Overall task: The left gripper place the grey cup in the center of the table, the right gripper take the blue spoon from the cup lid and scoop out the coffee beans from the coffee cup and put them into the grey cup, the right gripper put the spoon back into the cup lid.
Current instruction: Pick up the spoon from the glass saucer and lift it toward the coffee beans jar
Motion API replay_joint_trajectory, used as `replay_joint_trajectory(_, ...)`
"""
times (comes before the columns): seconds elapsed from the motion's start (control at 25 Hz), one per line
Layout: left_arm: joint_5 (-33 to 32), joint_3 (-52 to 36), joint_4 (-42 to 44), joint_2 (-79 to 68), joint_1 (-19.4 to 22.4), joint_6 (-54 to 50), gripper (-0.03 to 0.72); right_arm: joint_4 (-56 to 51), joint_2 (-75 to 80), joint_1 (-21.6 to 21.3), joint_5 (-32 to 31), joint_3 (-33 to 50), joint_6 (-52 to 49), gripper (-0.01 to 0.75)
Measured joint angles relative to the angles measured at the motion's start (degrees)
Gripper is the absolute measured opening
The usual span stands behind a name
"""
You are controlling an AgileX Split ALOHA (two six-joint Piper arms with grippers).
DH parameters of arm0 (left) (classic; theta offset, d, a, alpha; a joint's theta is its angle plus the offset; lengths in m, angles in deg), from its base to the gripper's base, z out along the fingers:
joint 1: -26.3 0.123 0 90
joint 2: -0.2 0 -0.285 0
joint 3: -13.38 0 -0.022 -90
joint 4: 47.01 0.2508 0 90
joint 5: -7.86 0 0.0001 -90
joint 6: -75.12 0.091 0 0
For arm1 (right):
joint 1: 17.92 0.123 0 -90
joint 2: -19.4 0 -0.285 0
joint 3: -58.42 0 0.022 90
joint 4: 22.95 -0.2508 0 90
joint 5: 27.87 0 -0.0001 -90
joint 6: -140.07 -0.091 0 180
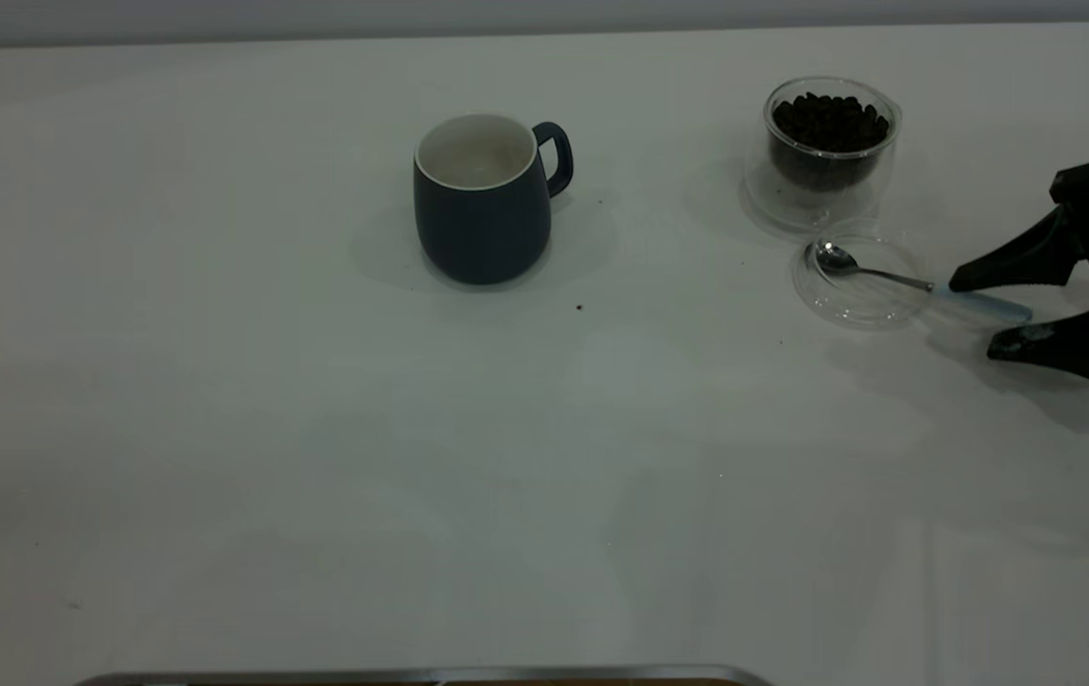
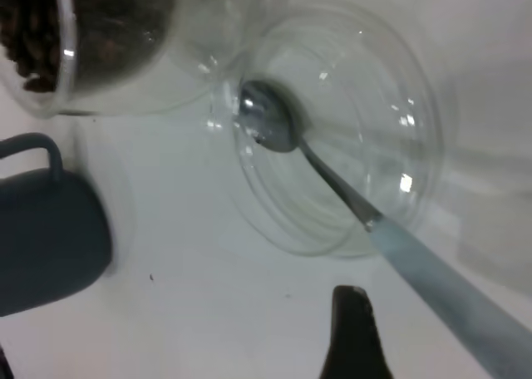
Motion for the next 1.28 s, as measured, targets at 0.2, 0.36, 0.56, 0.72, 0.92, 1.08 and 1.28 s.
replay_joint_trajectory(0.2, 0.00, 0.00, 0.00, 0.00, 0.00, 0.00, 0.548, 0.00, 0.05, 0.00, -1.53, -0.38, 0.12, 0.575)
replay_joint_trajectory(0.36, 0.00, 0.00, 0.00, 0.00, 0.00, 0.00, 0.548, 0.00, 0.05, 0.00, -2.24, -0.50, 0.28, 0.567)
replay_joint_trajectory(0.56, 0.00, 0.00, 0.00, 0.00, 0.00, 0.00, 0.548, 0.00, 0.05, 0.00, -2.41, -0.50, 0.03, 0.522)
replay_joint_trajectory(0.72, 0.00, 0.00, 0.00, 0.00, 0.00, 0.00, 0.548, 0.00, 0.05, 0.00, -2.24, -0.50, -2.21, 0.511)
replay_joint_trajectory(0.92, 0.00, 0.00, 0.00, 0.00, 0.00, 0.00, 0.548, 0.00, 0.05, 0.00, -1.79, -0.50, -5.88, 0.510)
replay_joint_trajectory(1.08, 0.00, 0.00, 0.00, 0.00, 0.00, 0.00, 0.548, 0.00, 0.05, 0.00, -1.79, -0.50, -6.43, 0.510)
replay_joint_trajectory(1.28, 0.00, 0.00, 0.00, 0.00, 0.00, 0.00, 0.548, 0.00, 0.17, -0.02, -1.73, -1.86, -6.85, 0.510)
